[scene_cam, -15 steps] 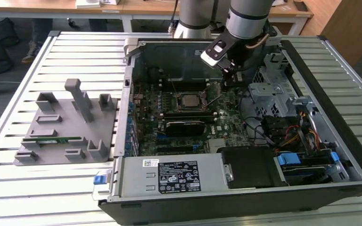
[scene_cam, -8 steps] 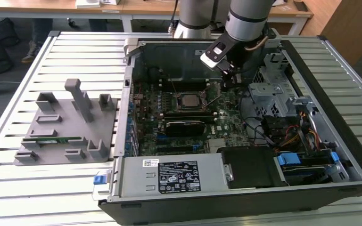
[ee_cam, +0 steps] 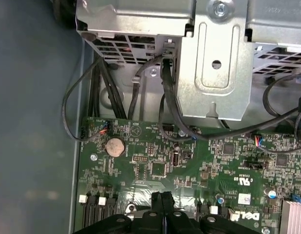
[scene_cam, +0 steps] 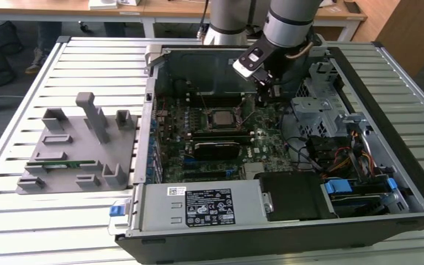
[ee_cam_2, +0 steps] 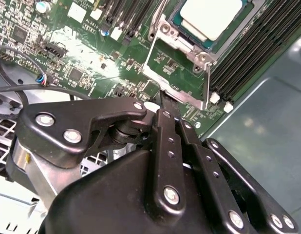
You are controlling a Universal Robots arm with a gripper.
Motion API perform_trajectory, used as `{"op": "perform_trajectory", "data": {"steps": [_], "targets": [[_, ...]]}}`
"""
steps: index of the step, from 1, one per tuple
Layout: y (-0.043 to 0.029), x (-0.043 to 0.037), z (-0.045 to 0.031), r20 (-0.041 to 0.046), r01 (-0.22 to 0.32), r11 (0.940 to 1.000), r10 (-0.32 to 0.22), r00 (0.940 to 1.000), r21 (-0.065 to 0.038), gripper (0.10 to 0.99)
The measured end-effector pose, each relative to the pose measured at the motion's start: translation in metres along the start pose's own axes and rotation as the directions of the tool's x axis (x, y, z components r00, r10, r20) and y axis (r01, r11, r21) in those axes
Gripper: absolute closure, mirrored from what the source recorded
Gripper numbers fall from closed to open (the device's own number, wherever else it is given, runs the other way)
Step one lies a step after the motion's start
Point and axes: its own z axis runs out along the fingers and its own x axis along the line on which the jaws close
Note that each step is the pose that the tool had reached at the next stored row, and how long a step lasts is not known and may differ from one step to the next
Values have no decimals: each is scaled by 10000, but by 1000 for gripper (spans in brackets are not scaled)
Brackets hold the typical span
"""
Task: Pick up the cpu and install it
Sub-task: 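Close the cpu cover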
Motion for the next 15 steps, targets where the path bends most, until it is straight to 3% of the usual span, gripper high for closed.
{"op": "perform_trajectory", "data": {"steps": [15], "targets": [[-238,16,13,1,1,10000,-1,10000,11,980]]}}
